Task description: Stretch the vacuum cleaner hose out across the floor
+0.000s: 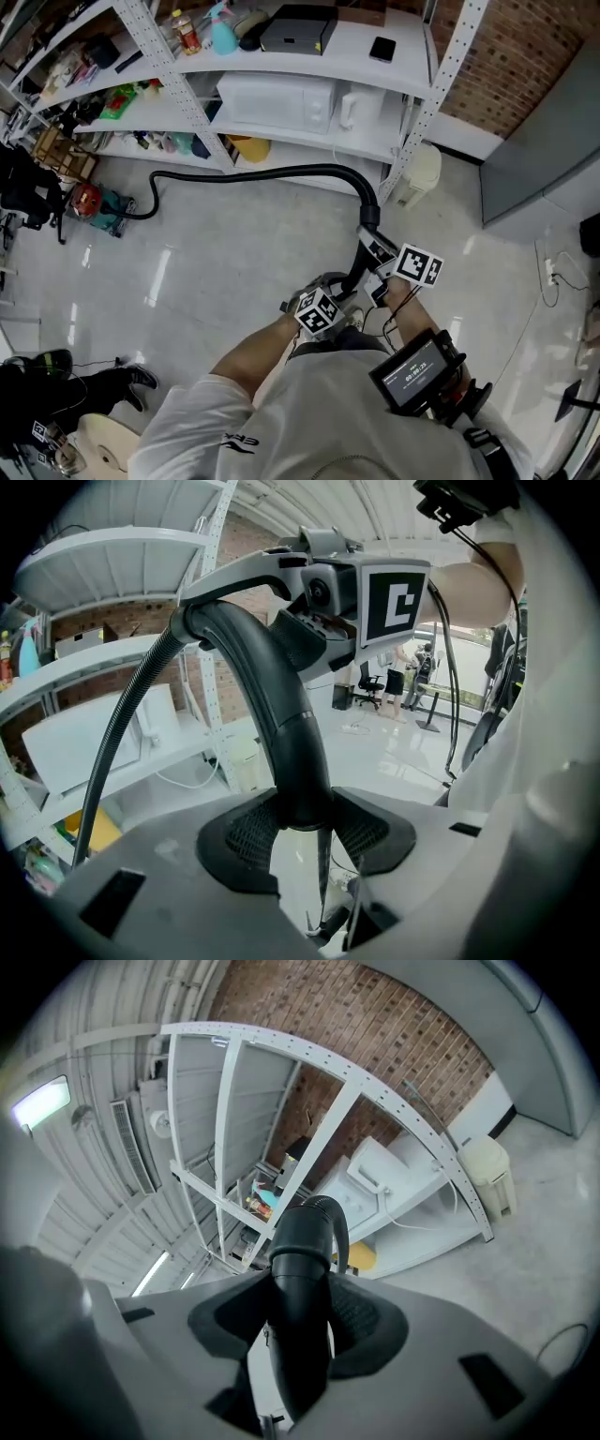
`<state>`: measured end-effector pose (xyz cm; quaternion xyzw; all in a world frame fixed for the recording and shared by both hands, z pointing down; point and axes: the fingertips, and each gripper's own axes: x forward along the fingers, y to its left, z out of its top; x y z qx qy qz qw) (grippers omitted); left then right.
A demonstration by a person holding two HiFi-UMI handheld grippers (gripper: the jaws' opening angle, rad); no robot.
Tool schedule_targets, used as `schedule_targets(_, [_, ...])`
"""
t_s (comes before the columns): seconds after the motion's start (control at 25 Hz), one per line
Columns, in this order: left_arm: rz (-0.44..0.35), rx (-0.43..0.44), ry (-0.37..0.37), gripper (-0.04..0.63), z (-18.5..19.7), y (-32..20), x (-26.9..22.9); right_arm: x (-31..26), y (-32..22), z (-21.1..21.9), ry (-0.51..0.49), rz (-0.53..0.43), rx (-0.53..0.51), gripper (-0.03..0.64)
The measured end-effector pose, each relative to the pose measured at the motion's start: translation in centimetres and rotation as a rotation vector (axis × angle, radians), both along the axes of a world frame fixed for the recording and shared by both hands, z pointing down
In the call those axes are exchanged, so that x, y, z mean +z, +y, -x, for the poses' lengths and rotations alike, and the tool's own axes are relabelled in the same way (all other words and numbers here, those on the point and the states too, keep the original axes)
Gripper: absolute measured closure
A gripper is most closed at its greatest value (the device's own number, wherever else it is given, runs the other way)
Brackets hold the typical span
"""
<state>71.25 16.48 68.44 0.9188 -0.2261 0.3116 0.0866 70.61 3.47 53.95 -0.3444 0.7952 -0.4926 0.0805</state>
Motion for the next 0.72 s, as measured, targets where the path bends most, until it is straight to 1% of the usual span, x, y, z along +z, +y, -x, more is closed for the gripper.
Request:
schedule_targets(0.16, [0.014,0.048,0.01,0.422,-1.6,1.5,0.2,0.4,1.3,-2.0,0.014,0.011,0.046,0.443])
schedule_targets(0.44, [0.033,0.099,0.027,0.422,-5.6,3.9,0.7,1.1,3.4,-6.1,0.041,0.025,0.082,0.442])
schedule_targets(0.6, [0.05,0.116,0.024,0.422,-8.5,5.1,1.3,1.9,4.4,-9.0,0.043,0.04,0.084,0.443])
schedule_targets(0.72, [0.061,0.109,0.019,0.422,-10.9,6.2,1.8,2.5,5.4,-11.3,0.042,0.048,0.073,0.442])
